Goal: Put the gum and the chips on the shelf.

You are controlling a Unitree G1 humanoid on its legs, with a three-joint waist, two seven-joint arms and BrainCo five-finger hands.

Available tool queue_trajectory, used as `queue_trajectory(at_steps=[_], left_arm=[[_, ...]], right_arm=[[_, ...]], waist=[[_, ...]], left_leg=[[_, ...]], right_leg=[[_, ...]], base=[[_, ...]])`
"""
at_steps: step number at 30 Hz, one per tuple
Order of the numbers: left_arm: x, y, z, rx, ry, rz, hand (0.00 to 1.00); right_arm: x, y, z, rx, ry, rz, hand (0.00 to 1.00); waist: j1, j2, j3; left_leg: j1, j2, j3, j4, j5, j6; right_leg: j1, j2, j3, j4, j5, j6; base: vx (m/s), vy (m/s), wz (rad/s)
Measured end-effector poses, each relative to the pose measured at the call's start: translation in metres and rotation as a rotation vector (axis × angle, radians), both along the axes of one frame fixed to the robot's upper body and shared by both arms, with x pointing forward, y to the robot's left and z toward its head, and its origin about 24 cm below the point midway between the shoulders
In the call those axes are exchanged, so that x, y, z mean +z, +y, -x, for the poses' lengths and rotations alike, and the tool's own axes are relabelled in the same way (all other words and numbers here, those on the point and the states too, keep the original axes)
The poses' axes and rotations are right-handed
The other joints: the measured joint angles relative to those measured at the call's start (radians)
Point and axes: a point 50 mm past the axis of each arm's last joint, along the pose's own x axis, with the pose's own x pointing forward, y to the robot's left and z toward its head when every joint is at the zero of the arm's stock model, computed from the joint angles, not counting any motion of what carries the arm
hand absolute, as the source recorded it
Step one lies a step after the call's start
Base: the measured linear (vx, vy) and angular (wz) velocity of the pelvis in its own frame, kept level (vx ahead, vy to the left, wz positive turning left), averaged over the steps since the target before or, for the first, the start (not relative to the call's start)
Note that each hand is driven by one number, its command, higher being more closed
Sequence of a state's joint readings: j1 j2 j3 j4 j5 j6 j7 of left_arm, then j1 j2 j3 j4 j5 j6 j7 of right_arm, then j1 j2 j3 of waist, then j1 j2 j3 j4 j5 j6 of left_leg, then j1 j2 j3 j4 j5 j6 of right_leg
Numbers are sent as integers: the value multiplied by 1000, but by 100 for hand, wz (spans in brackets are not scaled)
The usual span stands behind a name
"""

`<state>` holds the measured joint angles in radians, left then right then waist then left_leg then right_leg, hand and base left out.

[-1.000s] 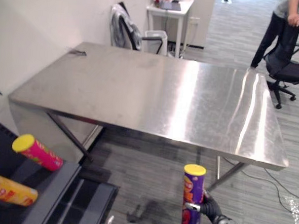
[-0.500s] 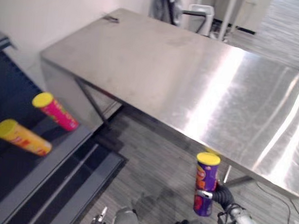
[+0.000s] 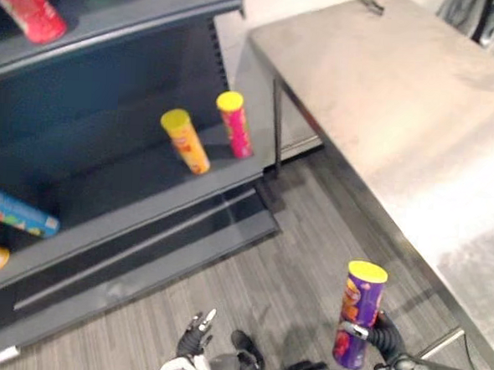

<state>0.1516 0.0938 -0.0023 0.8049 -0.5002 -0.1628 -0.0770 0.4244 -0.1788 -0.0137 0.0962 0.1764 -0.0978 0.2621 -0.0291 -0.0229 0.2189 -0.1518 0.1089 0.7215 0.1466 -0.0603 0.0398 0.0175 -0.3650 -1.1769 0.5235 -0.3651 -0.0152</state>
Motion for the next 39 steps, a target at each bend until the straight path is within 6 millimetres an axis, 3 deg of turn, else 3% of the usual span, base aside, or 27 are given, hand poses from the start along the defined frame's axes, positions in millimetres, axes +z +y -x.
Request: queue_trajectory(at_steps=[2,11,16,23,28,31,33,35,36,37,38,39], left_arm=[[-1,3,2,-4,8,-9,0],[-15,27,46,149,151,-43,0],[-19,33,64,182,208,-63,0],[-21,30,69,189,230,-56,0],[-22,30,71,203,238,-51,0],[-23,31,79,208,257,-51,0],[-25,30,87,211,286,-46,0],[-27,26,90,193,310,-39,0],[-27,26,90,195,314,-37,0],[-26,32,91,210,314,-50,0],[-28,35,103,227,358,-55,0],[-28,40,103,230,371,-68,0]], right_arm=[[0,2,-2,10,-5,-3,100],[-5,7,-4,-4,14,-15,100],[-11,12,6,-22,46,-42,100],[-11,11,6,-27,48,-36,100],[-16,10,4,-36,65,-35,100],[-19,9,6,-54,83,-54,100],[-20,8,5,-99,76,-99,100],[-17,3,2,-205,44,-155,100],[-18,2,3,-236,45,-175,100],[-18,4,7,-266,40,-201,100],[-13,5,8,-276,14,-217,100],[-13,9,7,-292,5,-247,100]], waist=[[5,0,5],[10,28,63],[9,4,82],[11,0,83],[13,0,83],[10,-7,89],[12,-9,104],[-4,13,128],[-11,7,125],[-3,8,122],[9,37,139],[5,14,146]], left_leg=[[-4,-9,-17,16,-11,7],[4,1,44,112,-104,15],[4,2,48,124,-109,23],[-4,20,46,205,-157,48],[-3,32,39,259,-204,42],[0,22,17,296,-242,40],[9,21,2,343,-276,54],[16,19,-41,328,-288,44],[24,7,-39,315,-291,37],[-22,78,-94,536,-330,51],[-31,109,-208,581,-415,19],[-34,89,-226,588,-421,11]], right_leg=[[1,-12,12,7,4,7],[-51,-42,178,22,18,35],[-53,-47,190,23,23,51],[-43,-79,188,72,29,55],[-24,-92,183,93,24,55],[1,-134,173,147,13,56],[-75,-167,354,281,33,7],[-143,-116,615,258,30,10],[-157,-110,660,192,37,15],[-198,-108,750,110,52,37],[-238,-81,863,80,69,69],[-249,-83,943,54,72,83]], base=[[63,157,18],[13,147,-24],[-41,86,-3],[-17,61,1],[-28,76,4],[-48,107,23],[-49,113,16],[-64,107,50],[-46,156,54],[-72,155,8],[-54,116,1],[-89,-70,83]])
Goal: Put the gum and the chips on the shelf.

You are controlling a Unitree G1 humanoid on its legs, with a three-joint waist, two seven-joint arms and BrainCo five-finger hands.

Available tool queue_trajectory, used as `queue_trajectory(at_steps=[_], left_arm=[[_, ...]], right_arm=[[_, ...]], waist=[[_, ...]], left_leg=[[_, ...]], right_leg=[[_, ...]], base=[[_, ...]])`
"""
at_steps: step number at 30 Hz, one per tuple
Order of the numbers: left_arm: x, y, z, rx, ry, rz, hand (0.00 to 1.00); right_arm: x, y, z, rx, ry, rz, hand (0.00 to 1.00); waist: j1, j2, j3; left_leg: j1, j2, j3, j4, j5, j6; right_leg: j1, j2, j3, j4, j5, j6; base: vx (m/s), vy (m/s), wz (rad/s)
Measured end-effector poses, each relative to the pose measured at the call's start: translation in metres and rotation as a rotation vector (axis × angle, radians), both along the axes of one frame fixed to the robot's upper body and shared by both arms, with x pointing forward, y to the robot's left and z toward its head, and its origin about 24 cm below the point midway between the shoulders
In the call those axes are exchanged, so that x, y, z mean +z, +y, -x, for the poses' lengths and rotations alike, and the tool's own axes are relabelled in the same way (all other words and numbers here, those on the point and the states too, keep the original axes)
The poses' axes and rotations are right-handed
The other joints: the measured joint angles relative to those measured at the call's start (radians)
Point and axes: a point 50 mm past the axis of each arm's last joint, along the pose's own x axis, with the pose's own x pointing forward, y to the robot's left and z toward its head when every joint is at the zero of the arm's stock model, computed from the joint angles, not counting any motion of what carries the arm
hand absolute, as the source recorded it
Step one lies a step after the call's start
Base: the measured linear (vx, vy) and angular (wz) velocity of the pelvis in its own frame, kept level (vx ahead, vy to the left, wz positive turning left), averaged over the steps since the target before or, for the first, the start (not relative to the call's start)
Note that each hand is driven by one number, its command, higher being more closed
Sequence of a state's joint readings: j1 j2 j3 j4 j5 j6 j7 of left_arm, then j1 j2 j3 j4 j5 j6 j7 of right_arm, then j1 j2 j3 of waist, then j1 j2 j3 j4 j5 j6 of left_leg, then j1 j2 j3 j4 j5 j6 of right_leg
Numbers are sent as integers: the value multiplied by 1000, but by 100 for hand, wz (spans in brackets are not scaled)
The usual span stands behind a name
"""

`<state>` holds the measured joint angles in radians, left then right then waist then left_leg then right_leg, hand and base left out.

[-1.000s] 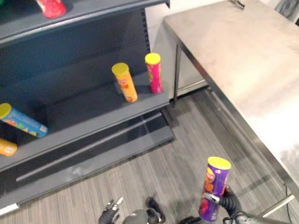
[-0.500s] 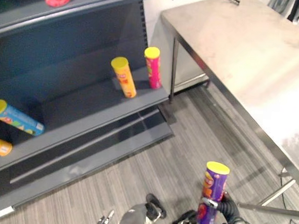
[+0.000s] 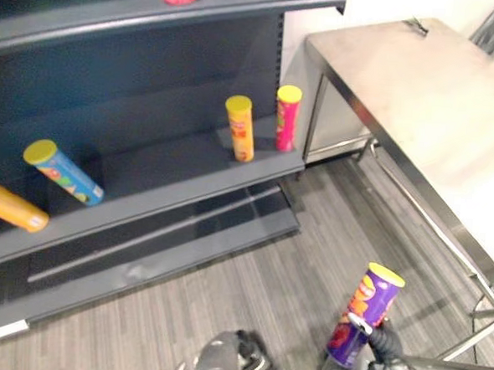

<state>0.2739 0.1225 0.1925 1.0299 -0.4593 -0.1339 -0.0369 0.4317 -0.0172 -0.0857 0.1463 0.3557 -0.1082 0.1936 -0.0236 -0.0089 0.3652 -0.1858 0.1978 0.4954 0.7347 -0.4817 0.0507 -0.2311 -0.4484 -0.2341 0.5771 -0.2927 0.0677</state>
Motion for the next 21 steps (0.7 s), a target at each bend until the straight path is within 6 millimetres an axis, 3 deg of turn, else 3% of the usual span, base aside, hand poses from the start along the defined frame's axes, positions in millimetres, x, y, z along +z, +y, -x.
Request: queue_trajectory(at_steps=[1,3,4,9,11,15,19,21], left_arm=[[4,15,-7,-18,-5,-36,0],[5,18,-15,-30,-25,-49,0],[6,17,-18,-40,-29,-51,0],[5,10,-23,-62,-45,-39,0],[6,6,-28,-62,-69,-31,0],[5,-5,-32,-72,-93,1,0],[7,-2,-36,-79,-112,-8,0],[9,-1,-38,-96,-128,-3,0]], right_arm=[[0,4,5,-44,2,-46,100],[1,1,11,-65,2,-59,100],[1,-1,14,-67,6,-62,100],[1,-5,16,-85,4,-91,100],[1,-7,16,-102,-3,-107,100],[-1,-16,20,-135,15,-93,100],[-1,-15,20,-122,15,-86,100],[6,-18,7,-52,-5,-28,100]], waist=[[-36,-39,-6],[-40,-35,-4],[-44,-33,-3],[-55,-26,-10],[-58,-21,-9],[-70,-20,-10],[-65,-21,-13],[-54,-24,-22]], left_leg=[[-29,-42,-78,2,5,-11],[-38,-42,-115,-1,8,-16],[-38,-42,-149,-5,18,-35],[-54,-23,-207,-76,56,-90],[-54,-10,-203,-138,111,-101],[-16,-10,-209,-214,153,-104],[-2,-22,-209,-246,158,-108],[-1,-35,-212,-263,159,-108]], right_leg=[[17,27,165,-47,22,42],[35,67,218,-53,51,95],[58,103,230,-59,75,140],[103,160,156,-153,80,149],[91,173,136,-163,82,146],[97,187,133,-154,80,141],[102,184,134,-155,80,141],[106,179,132,-157,80,141]], base=[[-24,-150,119],[18,-184,112],[59,-192,77],[91,-236,43],[223,-221,12],[214,-118,11],[177,-44,10],[123,-18,20]])
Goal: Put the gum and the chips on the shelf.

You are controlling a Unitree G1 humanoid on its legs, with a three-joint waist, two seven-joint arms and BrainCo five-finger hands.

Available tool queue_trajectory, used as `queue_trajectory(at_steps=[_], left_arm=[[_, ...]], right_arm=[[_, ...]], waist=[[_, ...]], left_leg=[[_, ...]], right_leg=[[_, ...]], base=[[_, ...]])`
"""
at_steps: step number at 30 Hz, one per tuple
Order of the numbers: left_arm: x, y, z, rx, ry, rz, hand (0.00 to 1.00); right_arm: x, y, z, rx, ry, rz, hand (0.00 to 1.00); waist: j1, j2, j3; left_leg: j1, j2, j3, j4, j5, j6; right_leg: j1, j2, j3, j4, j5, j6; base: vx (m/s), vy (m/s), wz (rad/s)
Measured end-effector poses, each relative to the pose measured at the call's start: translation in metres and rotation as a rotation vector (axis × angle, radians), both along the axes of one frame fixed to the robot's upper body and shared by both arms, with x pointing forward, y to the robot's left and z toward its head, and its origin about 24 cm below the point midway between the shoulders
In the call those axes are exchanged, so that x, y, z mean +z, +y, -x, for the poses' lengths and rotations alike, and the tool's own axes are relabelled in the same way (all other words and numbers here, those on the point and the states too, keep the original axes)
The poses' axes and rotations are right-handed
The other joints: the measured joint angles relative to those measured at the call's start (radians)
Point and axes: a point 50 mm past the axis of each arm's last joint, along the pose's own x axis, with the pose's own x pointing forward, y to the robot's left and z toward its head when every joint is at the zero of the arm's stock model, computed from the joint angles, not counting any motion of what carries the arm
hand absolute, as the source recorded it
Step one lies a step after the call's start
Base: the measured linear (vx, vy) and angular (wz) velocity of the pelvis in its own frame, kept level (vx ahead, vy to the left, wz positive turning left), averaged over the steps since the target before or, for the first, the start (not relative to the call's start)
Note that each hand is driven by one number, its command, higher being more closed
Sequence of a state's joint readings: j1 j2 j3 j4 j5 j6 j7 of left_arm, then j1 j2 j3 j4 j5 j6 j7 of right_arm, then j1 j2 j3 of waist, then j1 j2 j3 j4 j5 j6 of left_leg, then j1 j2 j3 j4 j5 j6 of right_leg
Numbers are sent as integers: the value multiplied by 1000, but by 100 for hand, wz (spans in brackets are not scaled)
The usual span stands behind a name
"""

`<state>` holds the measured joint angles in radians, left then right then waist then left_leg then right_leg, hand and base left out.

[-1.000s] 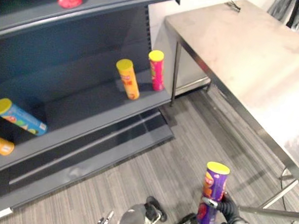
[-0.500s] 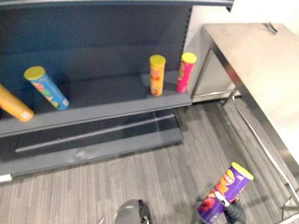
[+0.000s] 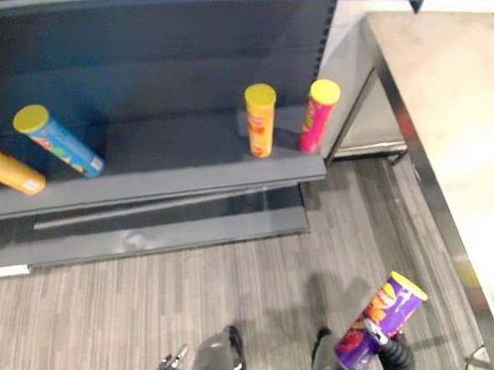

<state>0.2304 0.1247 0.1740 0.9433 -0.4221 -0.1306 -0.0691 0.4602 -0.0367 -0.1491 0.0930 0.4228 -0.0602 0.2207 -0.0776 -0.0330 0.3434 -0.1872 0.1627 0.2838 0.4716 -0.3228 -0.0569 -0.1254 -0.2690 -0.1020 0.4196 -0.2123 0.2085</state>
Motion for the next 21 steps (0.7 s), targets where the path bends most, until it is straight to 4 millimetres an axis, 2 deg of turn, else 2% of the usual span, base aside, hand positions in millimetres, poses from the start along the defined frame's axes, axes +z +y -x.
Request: queue_trajectory(at_steps=[4,5,6,7,8,9,10,13,15,18,20,21], left_arm=[[4,10,-3,-22,-17,-20,0],[6,14,-6,-27,-29,-34,0],[7,14,-8,-29,-37,-36,0],[8,18,-12,-34,-44,-47,0],[9,20,-13,-36,-46,-51,0],[11,25,-17,-40,-56,-65,0],[11,23,-22,-34,-67,-57,0],[6,8,-18,-28,-57,-12,0],[3,6,-14,-24,-35,0,0],[3,6,-11,-21,-27,1,0],[3,6,-11,-20,-27,1,0],[3,6,-11,-20,-27,1,0]], right_arm=[[44,-10,-49,89,-209,126,100],[64,-12,-69,100,-299,167,100],[78,-13,-84,110,-365,194,100],[96,-15,-99,116,-446,229,100],[104,-15,-106,122,-481,245,100],[121,-14,-120,122,-548,265,100],[135,-13,-136,134,-595,286,100],[159,-2,-166,170,-659,310,100],[166,5,-179,182,-672,308,100],[177,18,-205,199,-667,307,100],[191,34,-229,242,-662,319,100],[195,38,-234,251,-667,323,100]], waist=[[7,-7,-5],[8,-4,-3],[15,7,0],[31,2,-5],[38,-6,-9],[55,-25,-14],[55,-7,-10],[65,34,-12],[76,36,-13],[109,34,-12],[134,35,-12],[140,35,-12]], left_leg=[[-1,-9,-40,-8,12,5],[-2,-2,-62,-23,30,7],[-1,4,-78,-34,38,1],[-3,3,-85,-50,49,-4],[-7,1,-90,-49,49,-4],[-20,-14,-105,-37,49,-9],[-39,-5,-133,-26,56,-26],[-36,17,-162,-82,78,-56],[-33,23,-165,-118,93,-65],[-39,18,-183,-129,102,-66],[-42,11,-187,-137,117,-67],[-44,9,-190,-140,121,-67]], right_leg=[[18,-4,-22,23,18,4],[-23,2,-19,106,52,-4],[-77,2,-12,159,19,3],[-80,1,-16,64,-10,4],[-79,-1,-19,7,-7,1],[-81,-12,-30,-81,65,-8],[-65,-3,-57,-86,54,6],[-60,20,-96,-96,57,1],[-60,25,-118,-96,60,-5],[-59,24,-135,-97,64,-10],[-57,20,-141,-106,69,-18],[-57,18,-145,-107,69,-18]], base=[[65,-11,38],[30,-25,36],[43,-36,44],[33,-60,35],[40,-143,47],[26,-237,60],[19,-242,56],[0,-166,31],[3,-88,27],[2,-19,17],[-5,2,11],[-6,-12,22]])
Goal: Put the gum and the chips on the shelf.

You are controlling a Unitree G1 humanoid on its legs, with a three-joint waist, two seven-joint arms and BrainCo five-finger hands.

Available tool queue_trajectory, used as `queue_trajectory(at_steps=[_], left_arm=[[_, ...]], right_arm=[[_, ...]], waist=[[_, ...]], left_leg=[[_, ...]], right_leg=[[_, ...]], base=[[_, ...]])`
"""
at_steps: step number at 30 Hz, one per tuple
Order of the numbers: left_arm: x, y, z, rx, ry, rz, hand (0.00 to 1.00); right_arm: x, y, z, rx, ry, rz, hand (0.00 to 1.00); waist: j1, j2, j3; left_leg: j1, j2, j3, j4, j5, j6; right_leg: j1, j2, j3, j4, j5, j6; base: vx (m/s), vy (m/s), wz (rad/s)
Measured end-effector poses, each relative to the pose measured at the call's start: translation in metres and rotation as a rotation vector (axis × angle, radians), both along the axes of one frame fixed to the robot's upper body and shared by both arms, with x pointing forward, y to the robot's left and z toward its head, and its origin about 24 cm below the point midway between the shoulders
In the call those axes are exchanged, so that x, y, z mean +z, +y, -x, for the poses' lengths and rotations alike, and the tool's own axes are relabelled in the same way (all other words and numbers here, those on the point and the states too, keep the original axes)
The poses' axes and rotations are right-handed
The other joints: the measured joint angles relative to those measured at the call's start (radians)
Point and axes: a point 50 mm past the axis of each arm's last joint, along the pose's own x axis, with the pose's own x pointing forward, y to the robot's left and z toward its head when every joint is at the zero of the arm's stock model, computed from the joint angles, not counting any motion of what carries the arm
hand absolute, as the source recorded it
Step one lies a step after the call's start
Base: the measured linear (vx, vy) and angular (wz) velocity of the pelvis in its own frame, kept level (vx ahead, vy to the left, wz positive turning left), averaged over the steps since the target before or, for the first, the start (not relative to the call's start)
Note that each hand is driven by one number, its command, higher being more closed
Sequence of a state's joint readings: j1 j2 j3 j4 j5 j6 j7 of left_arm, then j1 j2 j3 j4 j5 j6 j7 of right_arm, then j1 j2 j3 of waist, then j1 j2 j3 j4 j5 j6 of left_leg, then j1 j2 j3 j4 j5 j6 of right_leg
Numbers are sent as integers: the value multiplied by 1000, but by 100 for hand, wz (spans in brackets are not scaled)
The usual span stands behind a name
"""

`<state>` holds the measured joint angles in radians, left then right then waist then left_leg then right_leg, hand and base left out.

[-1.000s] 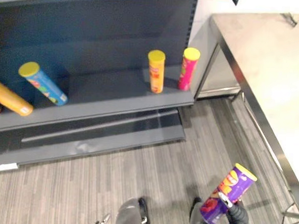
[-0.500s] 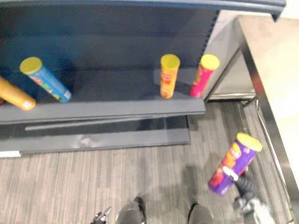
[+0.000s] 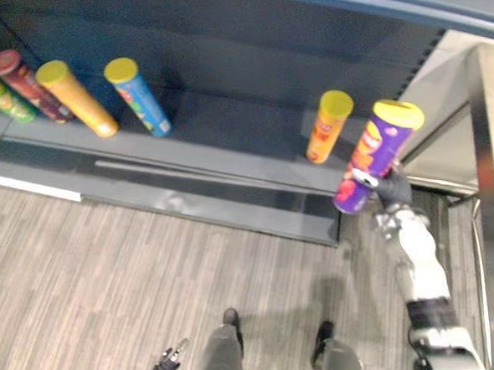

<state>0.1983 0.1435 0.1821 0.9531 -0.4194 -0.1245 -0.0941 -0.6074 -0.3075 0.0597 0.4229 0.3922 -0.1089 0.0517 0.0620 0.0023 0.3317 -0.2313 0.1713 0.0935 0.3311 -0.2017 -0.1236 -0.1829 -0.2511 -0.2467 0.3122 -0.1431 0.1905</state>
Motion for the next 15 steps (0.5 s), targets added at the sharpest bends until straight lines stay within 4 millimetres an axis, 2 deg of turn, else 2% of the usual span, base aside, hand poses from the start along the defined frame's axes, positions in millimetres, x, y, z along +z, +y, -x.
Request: queue_trajectory(at_steps=[4,7,9,15], left_arm=[[2,0,-3,4,-18,0,0],[3,1,-5,6,-27,-1,0],[3,1,-7,7,-32,0,0],[4,1,-10,34,-49,11,0]], right_arm=[[33,23,-22,55,-47,46,100],[55,36,-31,72,-84,94,100],[62,40,-34,75,-91,112,100],[74,59,-40,91,-104,135,100]], waist=[[30,12,25],[37,26,61],[52,34,77],[68,58,110]], left_leg=[[-15,-4,-30,-19,25,-4],[-34,-7,-55,-27,41,-8],[-48,-8,-62,-33,56,-13],[-83,-7,-83,-68,101,-26]], right_leg=[[0,0,-30,0,11,-16],[-3,-1,-53,3,12,-17],[-13,-1,-62,3,12,-17],[-46,2,-82,15,11,-19]], base=[[-12,-19,21],[-35,-23,25],[-45,-29,19],[-43,-32,14]])
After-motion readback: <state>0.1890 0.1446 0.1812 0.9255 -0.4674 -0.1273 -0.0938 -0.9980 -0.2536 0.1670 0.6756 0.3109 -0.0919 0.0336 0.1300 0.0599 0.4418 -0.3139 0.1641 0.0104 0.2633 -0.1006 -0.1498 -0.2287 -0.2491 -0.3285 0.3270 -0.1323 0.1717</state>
